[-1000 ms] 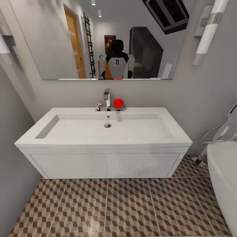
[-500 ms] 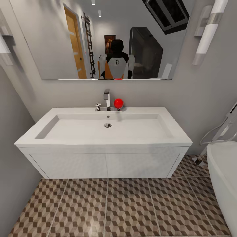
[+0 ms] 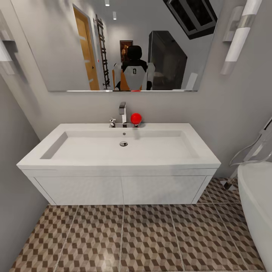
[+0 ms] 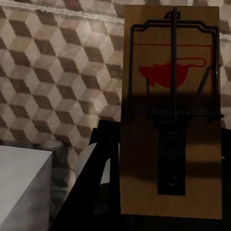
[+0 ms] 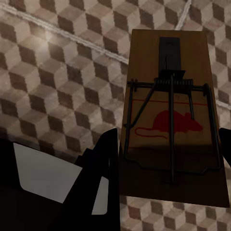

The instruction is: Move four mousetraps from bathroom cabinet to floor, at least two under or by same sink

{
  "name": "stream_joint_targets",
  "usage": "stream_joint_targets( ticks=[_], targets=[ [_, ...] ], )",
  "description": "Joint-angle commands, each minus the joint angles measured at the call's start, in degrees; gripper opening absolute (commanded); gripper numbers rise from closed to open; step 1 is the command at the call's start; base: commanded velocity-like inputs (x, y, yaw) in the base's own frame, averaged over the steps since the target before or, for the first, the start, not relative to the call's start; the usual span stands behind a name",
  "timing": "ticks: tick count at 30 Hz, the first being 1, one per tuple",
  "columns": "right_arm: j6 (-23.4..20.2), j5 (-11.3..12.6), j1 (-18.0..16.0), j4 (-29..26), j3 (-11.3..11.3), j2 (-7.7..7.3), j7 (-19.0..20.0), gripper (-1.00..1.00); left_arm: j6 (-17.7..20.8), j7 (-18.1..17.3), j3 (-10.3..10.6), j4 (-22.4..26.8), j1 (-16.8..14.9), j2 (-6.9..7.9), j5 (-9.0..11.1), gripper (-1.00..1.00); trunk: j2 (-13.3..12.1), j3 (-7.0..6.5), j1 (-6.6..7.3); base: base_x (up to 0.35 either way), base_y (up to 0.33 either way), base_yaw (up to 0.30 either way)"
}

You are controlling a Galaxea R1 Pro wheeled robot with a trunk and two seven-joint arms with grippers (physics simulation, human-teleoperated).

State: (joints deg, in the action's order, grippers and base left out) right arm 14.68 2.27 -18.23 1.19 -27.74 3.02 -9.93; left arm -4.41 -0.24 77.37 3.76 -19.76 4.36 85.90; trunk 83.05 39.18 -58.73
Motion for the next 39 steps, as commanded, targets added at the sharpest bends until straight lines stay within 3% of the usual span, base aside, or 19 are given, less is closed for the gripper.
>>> stream_joint_targets(
  ticks=[1,8,12,15,18,20,21,25,28,30,33,35,39],
  targets=[
    [0.3,0.4,0.0,0.1,-0.4,0.04,0.0,-1.00,-0.1,0.2,0.5,0.1,0.0,0.04,0.5,-1.00,0.0,0.05,0.00,0.000,0.000,0.000],
    [0.3,0.6,0.0,-0.3,-0.4,0.11,-0.2,-1.00,-0.2,0.1,0.6,0.1,0.0,0.03,0.2,-1.00,0.0,0.05,0.00,0.000,0.000,0.000],
    [-0.4,0.6,-0.1,-0.6,-0.3,0.87,-0.4,-1.00,-0.1,0.1,0.6,0.1,0.0,-0.38,0.0,-1.00,0.0,0.05,0.00,0.000,0.000,0.000],
    [-6.9,0.6,-2.7,-2.8,-0.4,2.04,-0.4,-1.00,0.2,0.5,0.4,0.2,-1.2,-0.63,0.2,-1.00,0.0,0.05,0.00,0.000,0.000,0.000],
    [-14.7,0.7,-5.8,-6.1,-0.3,2.19,-0.4,-1.00,0.5,0.6,0.4,0.3,-4.9,-0.71,0.2,-1.00,0.0,0.05,0.00,0.000,0.000,0.000],
    [-19.4,0.9,-8.3,-9.3,0.8,2.31,-0.5,-1.00,1.2,0.7,0.4,0.3,-9.2,-0.74,0.2,-1.00,0.0,0.05,0.00,0.000,0.000,0.000],
    [-21.9,1.2,-10.8,-11.4,2.6,2.54,-0.5,-1.00,3.1,0.8,0.4,0.2,-13.5,-0.70,0.3,-1.00,0.0,0.05,0.00,0.000,0.000,0.000],
    [-25.5,2.1,-17.5,-12.6,4.7,2.82,-0.5,-1.00,9.0,0.9,0.4,0.2,-21.6,-0.71,0.3,-1.00,0.0,0.05,0.00,0.000,0.000,0.000],
    [-26.9,6.1,-22.8,-12.8,5.5,2.86,-0.4,-1.00,11.3,2.5,0.3,0.2,-27.6,-0.87,0.3,-1.00,0.0,0.05,0.00,0.000,0.000,0.000],
    [-27.3,10.4,-28.3,-12.5,5.6,2.87,-0.5,-1.00,11.9,7.5,0.3,0.2,-31.2,-2.04,0.3,-1.00,0.0,0.05,0.00,0.000,0.000,0.000],
    [-30.9,12.0,-32.5,-12.4,5.6,2.69,0.4,-1.00,12.0,13.8,0.3,0.3,-33.6,-2.82,0.4,-1.00,0.0,0.05,0.00,0.000,0.000,0.000],
    [-34.3,12.0,-33.1,-12.7,5.5,2.64,0.5,-1.00,11.8,14.9,0.2,0.2,-34.0,-2.74,0.5,-1.00,0.0,0.05,0.00,0.000,0.000,0.000],
    [-35.6,12.2,-33.3,-12.5,5.5,2.69,0.2,-1.00,11.6,15.5,-0.3,0.2,-34.2,-2.92,0.4,-1.00,0.0,0.05,0.00,0.000,0.000,0.000]
  ],
)
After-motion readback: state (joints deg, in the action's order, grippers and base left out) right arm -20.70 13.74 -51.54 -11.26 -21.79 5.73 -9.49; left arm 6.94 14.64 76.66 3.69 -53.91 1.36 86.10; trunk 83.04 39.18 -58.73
